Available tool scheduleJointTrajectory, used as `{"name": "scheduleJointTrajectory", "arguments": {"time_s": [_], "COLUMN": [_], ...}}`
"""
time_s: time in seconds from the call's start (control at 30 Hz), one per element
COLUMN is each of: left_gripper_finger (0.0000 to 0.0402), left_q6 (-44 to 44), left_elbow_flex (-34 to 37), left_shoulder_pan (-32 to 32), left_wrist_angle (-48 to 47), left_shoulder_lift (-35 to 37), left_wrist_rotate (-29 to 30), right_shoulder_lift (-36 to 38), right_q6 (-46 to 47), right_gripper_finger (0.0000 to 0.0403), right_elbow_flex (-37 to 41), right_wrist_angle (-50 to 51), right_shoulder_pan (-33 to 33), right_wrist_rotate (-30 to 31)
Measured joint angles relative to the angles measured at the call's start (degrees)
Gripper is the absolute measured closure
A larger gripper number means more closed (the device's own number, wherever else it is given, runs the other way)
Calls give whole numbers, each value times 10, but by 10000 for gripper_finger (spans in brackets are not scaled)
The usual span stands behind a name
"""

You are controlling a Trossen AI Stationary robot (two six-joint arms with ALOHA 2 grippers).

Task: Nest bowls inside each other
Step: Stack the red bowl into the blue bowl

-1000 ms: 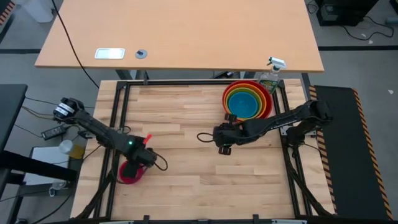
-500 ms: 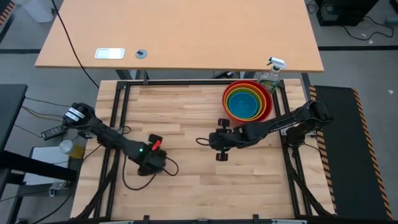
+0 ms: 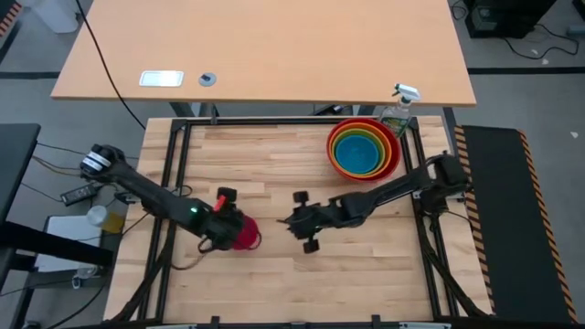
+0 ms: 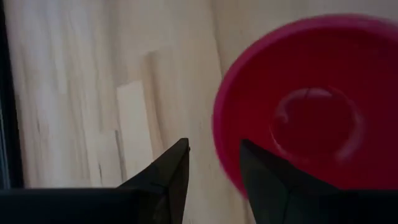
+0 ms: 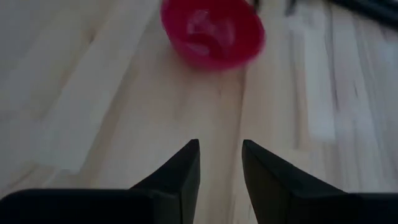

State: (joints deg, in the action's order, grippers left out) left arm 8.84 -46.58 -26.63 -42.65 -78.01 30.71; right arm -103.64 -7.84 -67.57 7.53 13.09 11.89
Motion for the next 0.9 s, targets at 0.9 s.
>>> {"name": "scheduleJointTrajectory", "arguments": {"time_s": [0.9], "left_gripper_finger": [260], "left_q6": [220], "left_elbow_flex": [38], "left_shoulder_pan": [-64], "left_wrist_angle": [-19], "left_shoulder_lift": [303], "left_wrist_rotate": [-15], "right_shoulder_lift": [-340], "right_q6": [-273], "right_gripper_finger": [275], "right_elbow_flex": [-385], "right_wrist_angle": [101], "right_shoulder_pan": [2], "right_wrist_rotate": [-16]}}
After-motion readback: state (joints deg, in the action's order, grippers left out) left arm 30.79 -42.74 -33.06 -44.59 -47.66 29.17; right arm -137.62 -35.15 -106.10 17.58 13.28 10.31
